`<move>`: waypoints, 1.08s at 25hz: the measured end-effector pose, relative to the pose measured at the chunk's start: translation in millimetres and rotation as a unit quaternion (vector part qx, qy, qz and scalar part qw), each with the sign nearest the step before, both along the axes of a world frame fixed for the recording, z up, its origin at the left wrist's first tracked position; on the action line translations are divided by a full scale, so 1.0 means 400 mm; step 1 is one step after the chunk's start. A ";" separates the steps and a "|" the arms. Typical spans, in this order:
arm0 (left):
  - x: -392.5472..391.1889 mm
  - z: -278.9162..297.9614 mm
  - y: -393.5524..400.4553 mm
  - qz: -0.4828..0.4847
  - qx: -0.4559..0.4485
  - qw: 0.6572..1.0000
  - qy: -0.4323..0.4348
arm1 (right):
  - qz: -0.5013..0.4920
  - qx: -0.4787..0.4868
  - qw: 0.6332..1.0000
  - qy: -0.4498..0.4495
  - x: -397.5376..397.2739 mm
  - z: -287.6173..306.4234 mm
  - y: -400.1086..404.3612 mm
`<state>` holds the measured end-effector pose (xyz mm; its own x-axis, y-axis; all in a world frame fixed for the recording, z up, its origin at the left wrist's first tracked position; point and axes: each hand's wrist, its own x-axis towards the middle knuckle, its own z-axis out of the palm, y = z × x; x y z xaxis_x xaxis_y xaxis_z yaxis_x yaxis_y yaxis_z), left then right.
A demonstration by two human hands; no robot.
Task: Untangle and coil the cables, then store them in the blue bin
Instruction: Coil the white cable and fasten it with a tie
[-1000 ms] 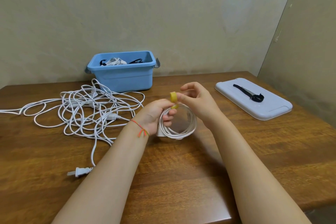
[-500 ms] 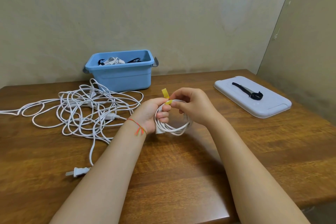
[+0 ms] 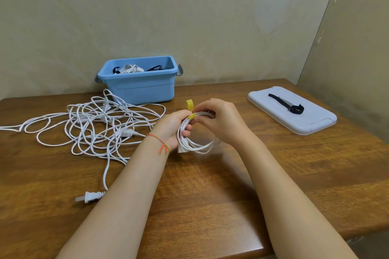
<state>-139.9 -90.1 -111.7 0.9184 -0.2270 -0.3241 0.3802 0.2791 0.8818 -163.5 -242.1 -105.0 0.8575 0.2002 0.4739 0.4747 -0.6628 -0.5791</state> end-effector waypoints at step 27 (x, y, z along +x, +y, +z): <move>-0.034 0.007 0.004 0.038 0.203 0.944 -0.257 | -0.073 0.071 0.984 0.148 -0.005 0.016 -0.033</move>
<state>-153.5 -88.5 -109.1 0.9868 -0.1066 0.1221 -0.1340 -0.1131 0.9845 -165.4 -255.3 -98.6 0.9770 0.0150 0.2125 0.1768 -0.6141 -0.7691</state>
